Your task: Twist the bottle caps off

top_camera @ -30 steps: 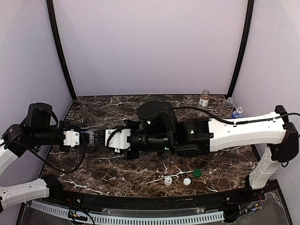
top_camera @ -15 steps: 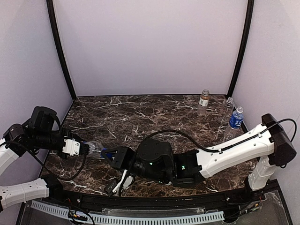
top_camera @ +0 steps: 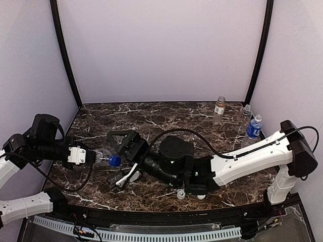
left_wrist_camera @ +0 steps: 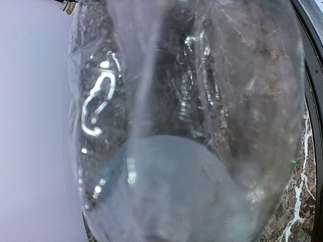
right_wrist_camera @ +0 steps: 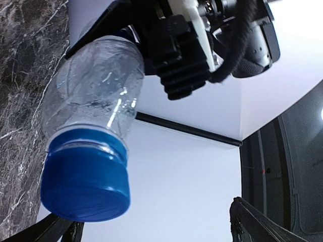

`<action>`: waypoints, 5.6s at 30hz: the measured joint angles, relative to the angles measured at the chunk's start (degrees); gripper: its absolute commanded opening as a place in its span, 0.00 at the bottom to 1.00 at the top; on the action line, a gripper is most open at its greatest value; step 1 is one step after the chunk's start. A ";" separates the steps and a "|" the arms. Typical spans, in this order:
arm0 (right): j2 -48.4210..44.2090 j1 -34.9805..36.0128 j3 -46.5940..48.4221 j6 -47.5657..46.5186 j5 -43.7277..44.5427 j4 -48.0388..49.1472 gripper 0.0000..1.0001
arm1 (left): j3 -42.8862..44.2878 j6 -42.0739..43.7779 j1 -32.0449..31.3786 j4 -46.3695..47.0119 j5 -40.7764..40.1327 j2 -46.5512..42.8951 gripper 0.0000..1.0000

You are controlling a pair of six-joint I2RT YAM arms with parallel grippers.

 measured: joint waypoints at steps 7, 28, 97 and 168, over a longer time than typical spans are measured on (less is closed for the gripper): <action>-3.17 -0.72 0.00 15.93 0.90 -4.17 0.98 | -0.13 -5.64 0.00 9.31 -5.16 -0.11 0.32; 0.92 -21.31 20.35 135.29 -37.77 -25.81 0.69 | -9.44 7.45 -0.37 47.30 -29.05 -0.37 0.32; -3.61 1.18 4.61 23.54 5.79 -23.58 0.00 | -5.46 3.96 -1.68 1.60 -8.96 -1.44 0.28; 23.82 -13.35 54.05 118.66 -35.52 -33.40 0.64 | -33.88 -71.25 20.70 49.96 31.67 -23.87 0.40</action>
